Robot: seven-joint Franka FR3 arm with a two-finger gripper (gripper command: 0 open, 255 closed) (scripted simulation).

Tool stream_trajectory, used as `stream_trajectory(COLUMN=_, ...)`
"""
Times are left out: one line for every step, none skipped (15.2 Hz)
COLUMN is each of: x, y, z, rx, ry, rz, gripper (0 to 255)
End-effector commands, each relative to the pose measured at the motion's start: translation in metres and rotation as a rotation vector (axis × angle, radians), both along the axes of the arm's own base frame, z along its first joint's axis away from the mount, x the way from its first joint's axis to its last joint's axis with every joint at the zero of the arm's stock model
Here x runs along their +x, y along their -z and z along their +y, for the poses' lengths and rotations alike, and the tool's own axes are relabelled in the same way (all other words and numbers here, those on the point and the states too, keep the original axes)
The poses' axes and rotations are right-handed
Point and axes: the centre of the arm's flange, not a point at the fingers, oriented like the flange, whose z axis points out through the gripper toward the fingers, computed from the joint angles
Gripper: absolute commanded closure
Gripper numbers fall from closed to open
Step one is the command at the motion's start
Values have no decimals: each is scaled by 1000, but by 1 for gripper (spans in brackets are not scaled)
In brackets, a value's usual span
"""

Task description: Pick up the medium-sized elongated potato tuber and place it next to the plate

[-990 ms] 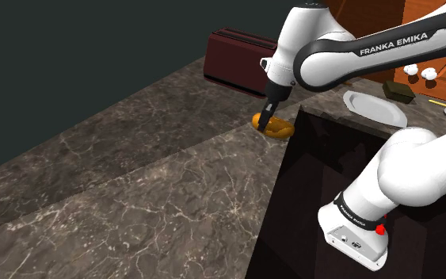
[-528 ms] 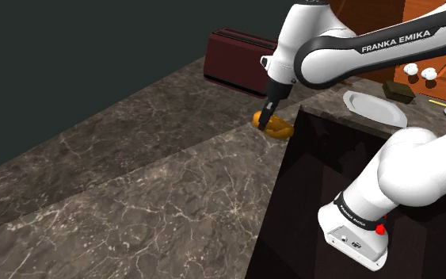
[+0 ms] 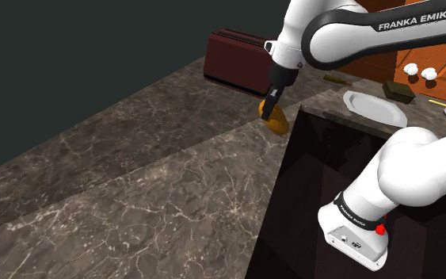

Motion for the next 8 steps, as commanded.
stream_trajectory(x=-1, y=-10, z=0, rx=0, ry=0, rz=0, gripper=255)
stream_trajectory(x=-1, y=-16, z=0, rx=0, ry=0, rz=0, gripper=255)
stream_trajectory(x=-1, y=-21, z=0, rx=0, ry=0, rz=0, gripper=255)
stream_trajectory(x=-1, y=-26, z=0, rx=0, ry=0, rz=0, gripper=255)
stream_trajectory(x=-1, y=-32, z=0, rx=0, ry=0, rz=0, gripper=255)
stream_trajectory(x=-1, y=-37, z=0, rx=0, ry=0, rz=0, gripper=255)
stream_trajectory(x=-1, y=-42, z=0, rx=0, ry=0, rz=0, gripper=255)
stream_trajectory(x=-1, y=-47, z=0, rx=0, ry=0, rz=0, gripper=255)
